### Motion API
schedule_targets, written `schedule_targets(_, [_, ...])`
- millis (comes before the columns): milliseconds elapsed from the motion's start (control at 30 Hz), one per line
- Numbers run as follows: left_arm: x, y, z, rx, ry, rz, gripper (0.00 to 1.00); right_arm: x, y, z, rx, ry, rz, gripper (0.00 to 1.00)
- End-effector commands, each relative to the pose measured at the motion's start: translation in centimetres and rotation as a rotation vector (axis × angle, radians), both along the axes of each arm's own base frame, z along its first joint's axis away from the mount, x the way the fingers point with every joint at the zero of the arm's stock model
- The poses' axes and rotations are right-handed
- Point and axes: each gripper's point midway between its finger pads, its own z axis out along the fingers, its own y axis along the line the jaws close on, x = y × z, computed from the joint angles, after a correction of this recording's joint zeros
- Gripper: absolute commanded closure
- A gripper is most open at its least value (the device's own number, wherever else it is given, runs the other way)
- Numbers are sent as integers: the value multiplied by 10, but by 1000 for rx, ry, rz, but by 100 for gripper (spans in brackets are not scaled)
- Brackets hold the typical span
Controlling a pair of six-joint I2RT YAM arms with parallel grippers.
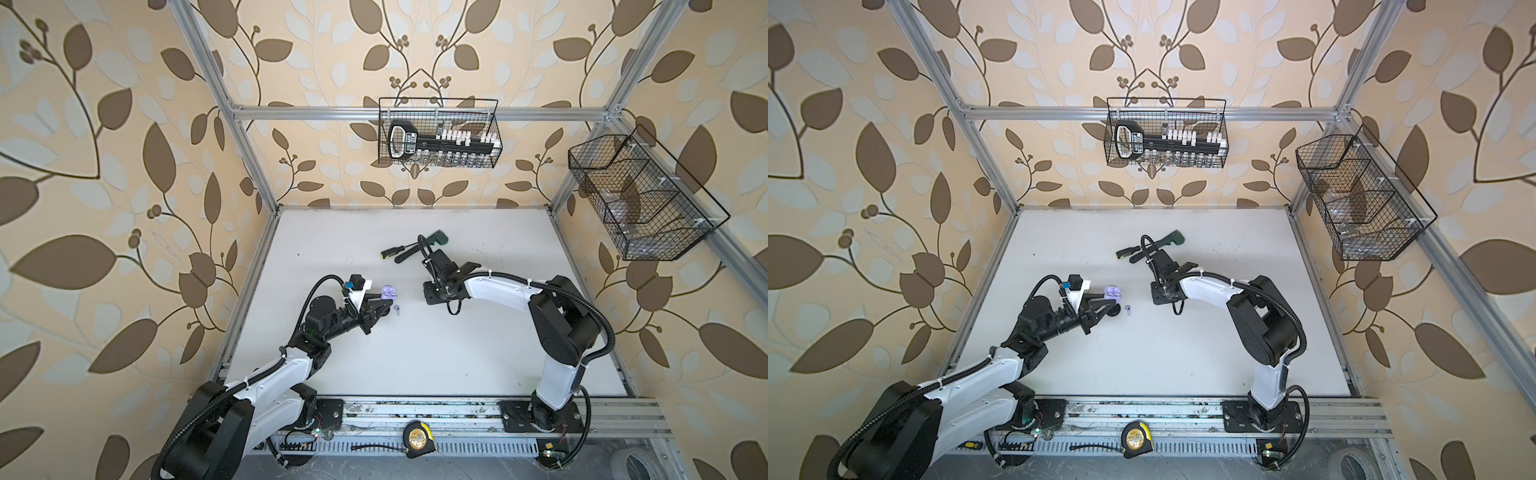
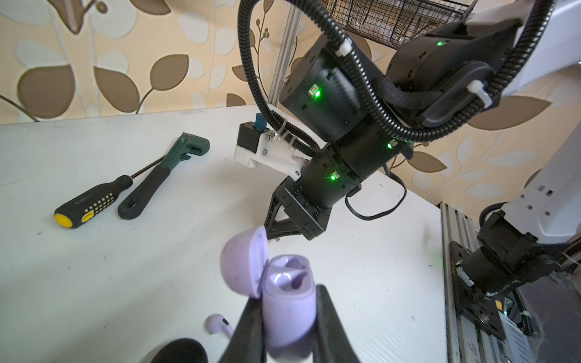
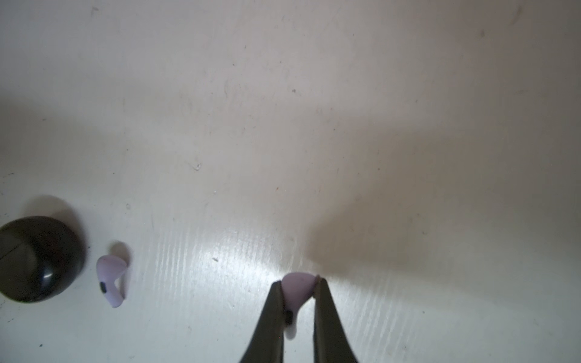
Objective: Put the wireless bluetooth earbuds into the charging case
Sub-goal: 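Lift the lilac earbud and carry it toward the open lilac case, then lower the lilac earbud into the case held by the left gripper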
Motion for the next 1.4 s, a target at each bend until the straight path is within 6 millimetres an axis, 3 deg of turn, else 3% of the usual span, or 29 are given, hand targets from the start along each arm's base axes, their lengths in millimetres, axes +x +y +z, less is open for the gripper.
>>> schedule_targets(0, [7, -8, 31, -10, -149, -5, 100, -1, 0, 13, 55, -28, -38, 96])
schedule_targets(367, [17, -34, 17, 13, -168, -38, 100, -2, -14, 28, 106, -106, -140, 97])
schedule_targets(733, [33, -66, -5, -88, -160, -112, 100, -12, -29, 60, 210, -247, -307, 97])
schedule_targets(933, [39, -80, -14, -70, -160, -121, 100, -21, -24, 71, 344, -291, -350, 95])
schedule_targets(1367, [43, -97, -18, -81, -137, -159, 100, -34, -7, 112, 441, -397, -351, 94])
